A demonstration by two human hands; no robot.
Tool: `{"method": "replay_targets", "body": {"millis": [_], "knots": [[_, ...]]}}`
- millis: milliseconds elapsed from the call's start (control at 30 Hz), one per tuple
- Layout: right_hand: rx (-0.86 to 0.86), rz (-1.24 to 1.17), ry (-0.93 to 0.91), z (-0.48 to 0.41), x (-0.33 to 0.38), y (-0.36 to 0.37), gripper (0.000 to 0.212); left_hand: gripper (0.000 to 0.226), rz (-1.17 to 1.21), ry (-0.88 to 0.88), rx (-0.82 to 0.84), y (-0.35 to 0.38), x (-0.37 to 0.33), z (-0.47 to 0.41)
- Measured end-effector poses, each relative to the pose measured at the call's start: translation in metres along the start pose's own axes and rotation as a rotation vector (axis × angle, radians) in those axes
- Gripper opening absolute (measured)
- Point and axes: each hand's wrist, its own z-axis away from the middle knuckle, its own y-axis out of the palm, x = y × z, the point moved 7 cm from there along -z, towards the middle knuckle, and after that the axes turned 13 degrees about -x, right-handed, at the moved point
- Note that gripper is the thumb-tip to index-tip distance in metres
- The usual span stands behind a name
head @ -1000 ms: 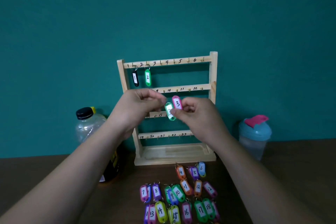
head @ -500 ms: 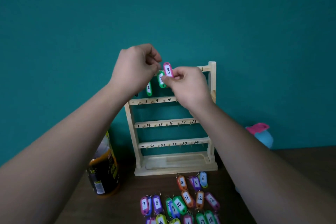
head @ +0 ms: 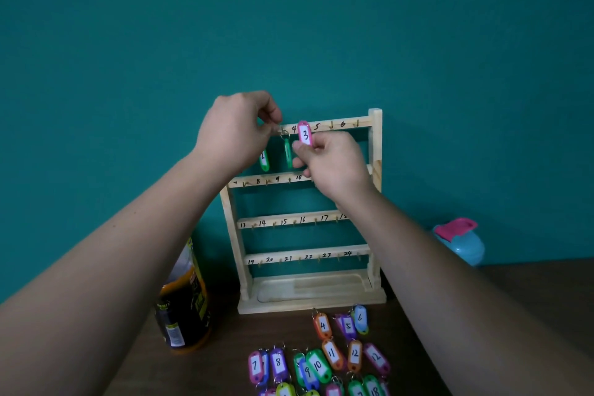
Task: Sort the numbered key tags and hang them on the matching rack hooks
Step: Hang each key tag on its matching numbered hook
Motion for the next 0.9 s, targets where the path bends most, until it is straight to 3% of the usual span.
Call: {"method": "replay_targets", "body": {"millis": [100, 333, 433, 733, 900], "knots": [[0.034, 0.013, -0.052, 0.004, 0.002, -0.005, 0.025, 0.005, 0.09, -0.019, 0.014, -0.007, -0.006, 0.002], [0.214, -0.061, -0.047, 0.015, 0.011, -0.006, 0.025, 0.023, 0.251, -0.035, 0.283, -0.005, -0.024, 0.012], [0.252, -0.045, -0.081, 0.018, 0.017, -0.006, 0.025, 0.019, 0.422, -0.078, 0.369, -0.007, -0.027, 0.018], [0.276, -0.073, -0.047, 0.021, 0.026, -0.005, 0.027, 0.019, 0.729, -0.266, 0.355, -0.01, -0.012, 0.011], [0.28, -0.087, -0.004, 0.022, 0.026, -0.002, 0.036, 0.014, 0.655, -0.285, 0.263, -0.011, -0.003, 0.002]]}}
